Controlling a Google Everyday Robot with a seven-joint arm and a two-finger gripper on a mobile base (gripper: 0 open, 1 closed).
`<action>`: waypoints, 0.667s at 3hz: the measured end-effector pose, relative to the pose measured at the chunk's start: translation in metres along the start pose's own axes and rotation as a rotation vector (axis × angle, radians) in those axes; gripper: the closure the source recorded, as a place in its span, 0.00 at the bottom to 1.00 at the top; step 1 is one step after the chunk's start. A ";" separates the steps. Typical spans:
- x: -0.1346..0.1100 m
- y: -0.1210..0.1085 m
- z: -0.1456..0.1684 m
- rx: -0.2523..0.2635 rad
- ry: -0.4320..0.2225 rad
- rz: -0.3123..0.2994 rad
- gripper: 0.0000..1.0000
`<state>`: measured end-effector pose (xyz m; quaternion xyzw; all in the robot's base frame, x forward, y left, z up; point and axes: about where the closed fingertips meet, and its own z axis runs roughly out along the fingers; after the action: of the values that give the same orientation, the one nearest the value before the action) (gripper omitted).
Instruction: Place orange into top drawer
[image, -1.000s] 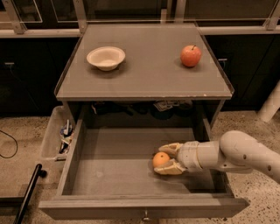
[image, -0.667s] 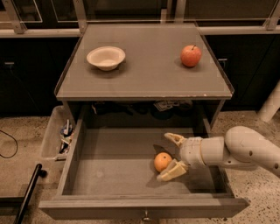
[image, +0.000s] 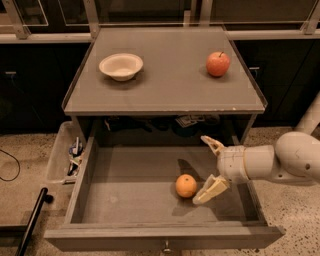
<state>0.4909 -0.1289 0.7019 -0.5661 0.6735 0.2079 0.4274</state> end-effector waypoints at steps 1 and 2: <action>-0.013 -0.024 -0.041 0.046 0.048 -0.074 0.00; -0.033 -0.057 -0.087 0.102 0.072 -0.139 0.00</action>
Offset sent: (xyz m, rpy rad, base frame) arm 0.0448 -0.1088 0.1506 -0.1697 -0.2490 -0.0527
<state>0.5145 -0.1915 0.7873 -0.5961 0.6572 0.1228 0.4446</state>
